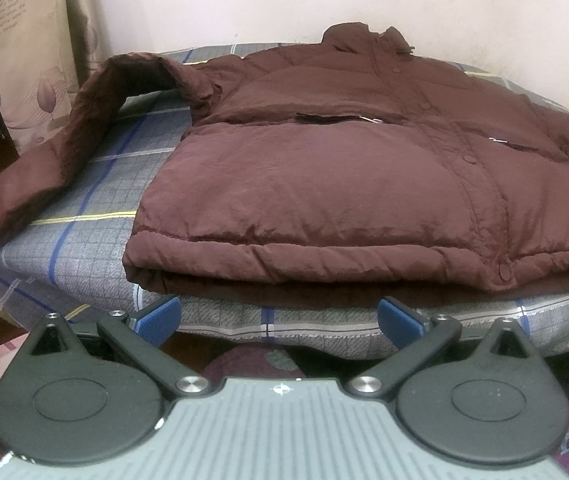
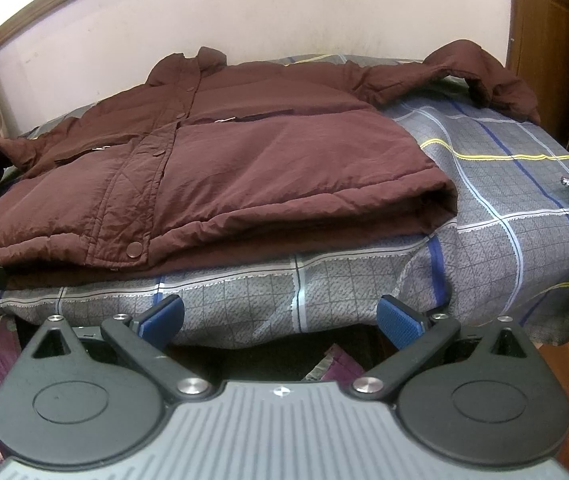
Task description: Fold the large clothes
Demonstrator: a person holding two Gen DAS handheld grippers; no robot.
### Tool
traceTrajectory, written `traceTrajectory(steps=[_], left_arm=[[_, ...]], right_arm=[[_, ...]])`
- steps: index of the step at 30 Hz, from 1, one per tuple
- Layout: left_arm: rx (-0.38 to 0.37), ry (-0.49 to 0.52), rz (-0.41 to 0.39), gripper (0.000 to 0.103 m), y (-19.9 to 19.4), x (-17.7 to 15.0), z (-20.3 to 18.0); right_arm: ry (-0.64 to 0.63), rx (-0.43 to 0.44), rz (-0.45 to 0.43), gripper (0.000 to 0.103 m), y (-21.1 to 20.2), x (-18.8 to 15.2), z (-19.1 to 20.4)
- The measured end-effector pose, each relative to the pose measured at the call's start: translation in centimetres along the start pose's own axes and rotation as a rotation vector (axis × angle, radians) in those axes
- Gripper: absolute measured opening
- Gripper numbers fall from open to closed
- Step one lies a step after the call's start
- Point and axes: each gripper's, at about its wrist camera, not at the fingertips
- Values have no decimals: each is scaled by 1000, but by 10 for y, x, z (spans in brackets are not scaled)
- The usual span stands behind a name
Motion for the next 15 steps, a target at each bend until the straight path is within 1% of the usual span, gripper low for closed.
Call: traceTrajectory(steps=[15], left_arm=[[1,-5,-6,103,-2,2,1]], right_arm=[[-5,1,-2,103,1,2,1]])
Point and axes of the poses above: each gripper's, at about its wrist camera, not at the fingertips, and y roughly the way its jaws point, z to its left, x to its top, and after that the axes turned 9 degrees about z, right-handed
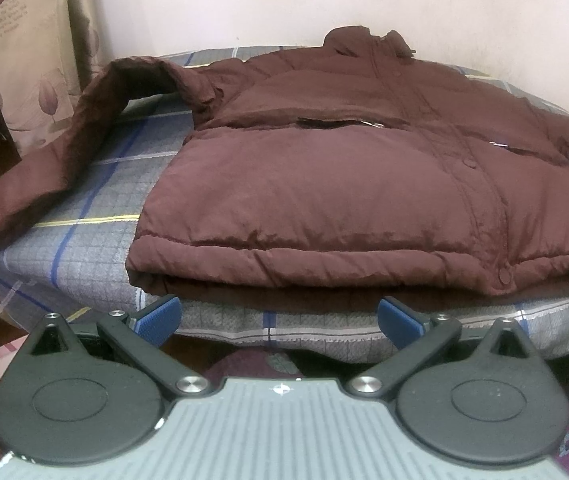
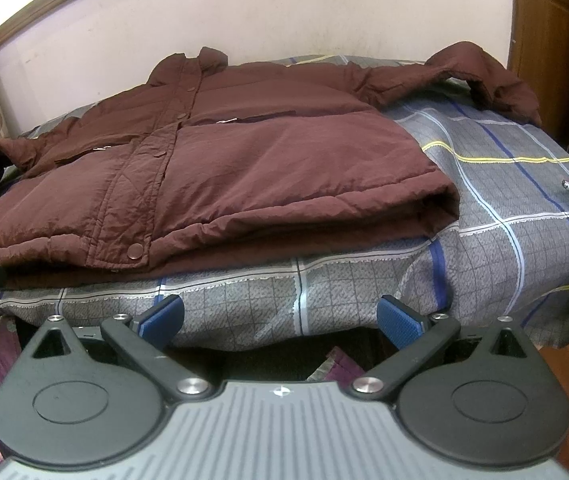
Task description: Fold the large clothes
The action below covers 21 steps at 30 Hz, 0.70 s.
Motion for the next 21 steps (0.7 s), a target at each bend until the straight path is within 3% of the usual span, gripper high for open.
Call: traceTrajectory(steps=[21], left_arm=[[11,3,-32,103,-6,2,1]], right_arm=[[2,4,-9,103,-2,2,-1]])
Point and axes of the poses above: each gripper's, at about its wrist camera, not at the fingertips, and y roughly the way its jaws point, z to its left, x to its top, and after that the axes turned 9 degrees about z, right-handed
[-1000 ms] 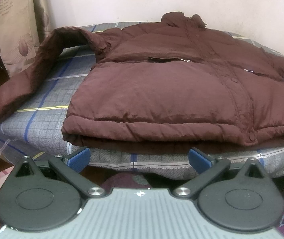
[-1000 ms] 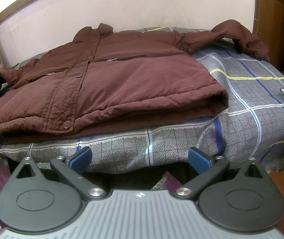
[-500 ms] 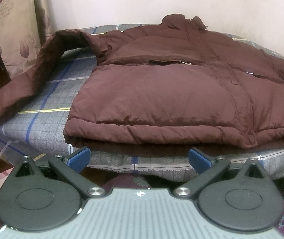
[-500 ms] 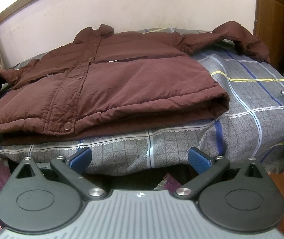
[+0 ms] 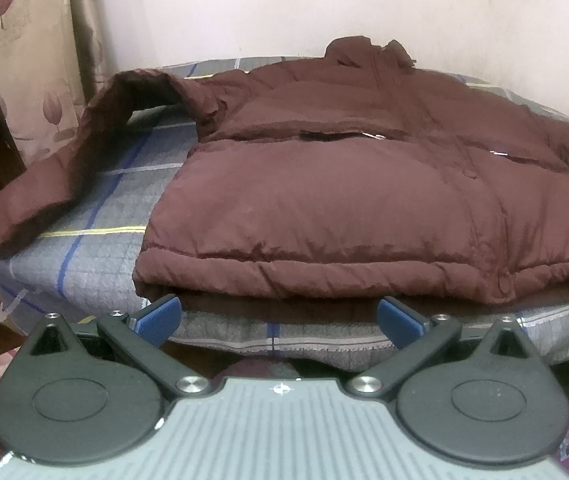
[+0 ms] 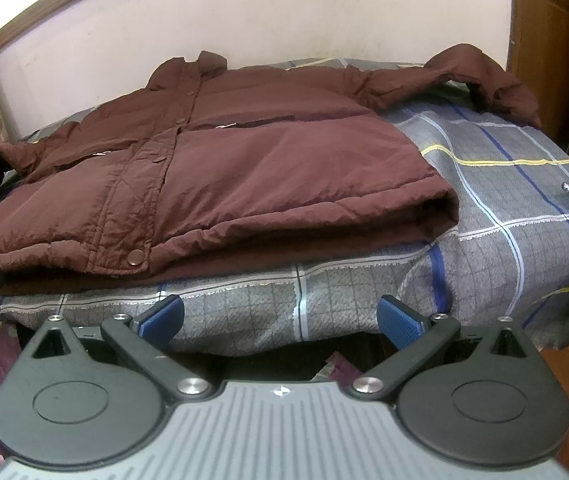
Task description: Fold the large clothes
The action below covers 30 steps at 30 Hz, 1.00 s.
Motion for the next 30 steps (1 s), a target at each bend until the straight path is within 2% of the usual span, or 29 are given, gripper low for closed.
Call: traceTrajectory(steps=[12,22,25,30], left_arm=[[12,-5,-62,103,-13,14,0],[-4,13,-160,103,-27,48,-16],[-16,11,-208,103,-31,60,-22],[-23,22,-273,103,-35,78,-35]], right_arm=[[-20,11,-33,103,-4,16,4],[-56,2,-115,103,-10,53,-1],[-19,7,-151,103,-7,72,-19],[168,41,-209,103,10,95,-85]])
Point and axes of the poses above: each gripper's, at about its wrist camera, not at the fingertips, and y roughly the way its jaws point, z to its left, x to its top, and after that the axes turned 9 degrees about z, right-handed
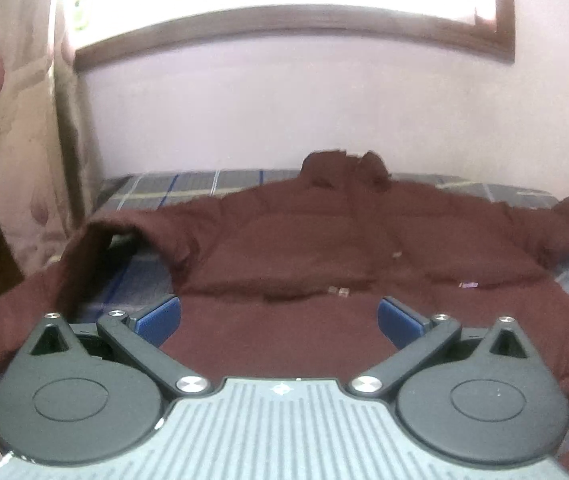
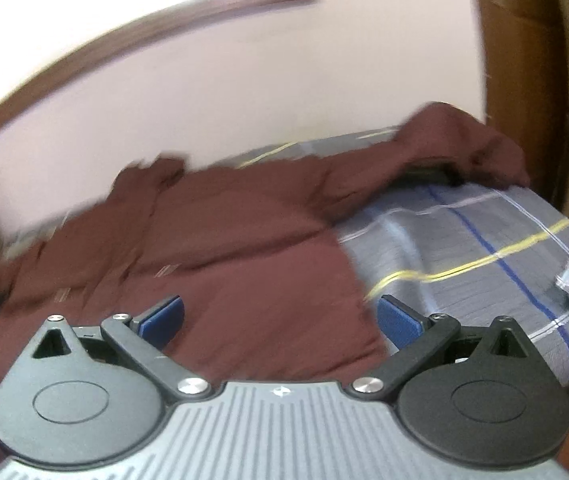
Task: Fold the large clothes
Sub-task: 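Grasp the brown jacket's edge with the right tool and lift it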
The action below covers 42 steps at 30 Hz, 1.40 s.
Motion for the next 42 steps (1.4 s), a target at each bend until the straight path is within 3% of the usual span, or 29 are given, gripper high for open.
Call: traceTrajectory(steps=[3,7,9,11,13,17,20,24,25,26,27,29,33,38,42], left_arm=[[-3,24,-16,103,4,6,-10],[-8,45,3,103,15,9,-20],[-8,50,23,103,23,11,-24],[0,51,42,103,31,13,-26],[8,48,55,103,39,15,-28],[18,44,75,103,49,20,-30],[31,53,81,103,56,23,-35],[33,60,102,103,66,27,-41],[32,61,107,103,69,27,-42],[32,62,112,103,71,27,-43],[33,63,118,103,73,27,-43],[31,62,128,103,76,27,-42],[27,39,131,103,76,27,-31],[20,-5,109,103,69,27,-12],[11,-48,95,103,62,24,6]], right_arm=[[124,-7,-18,103,18,20,-50],[396,122,-83,99,39,51,-139],[576,227,-96,91,53,66,-186],[683,269,-110,72,68,80,-222],[768,231,-131,66,82,95,-257],[834,63,-132,65,105,118,-305],[852,21,-124,66,125,131,-324],[812,-10,-77,65,154,148,-326],[804,-2,-85,61,159,151,-325],[782,5,-80,38,161,158,-323],[737,-24,-43,22,167,165,-318],[669,-97,1,10,176,174,-310],[526,-133,-126,7,151,200,-281],[365,-11,-260,6,96,248,-208],[202,125,-324,6,62,283,-112]])
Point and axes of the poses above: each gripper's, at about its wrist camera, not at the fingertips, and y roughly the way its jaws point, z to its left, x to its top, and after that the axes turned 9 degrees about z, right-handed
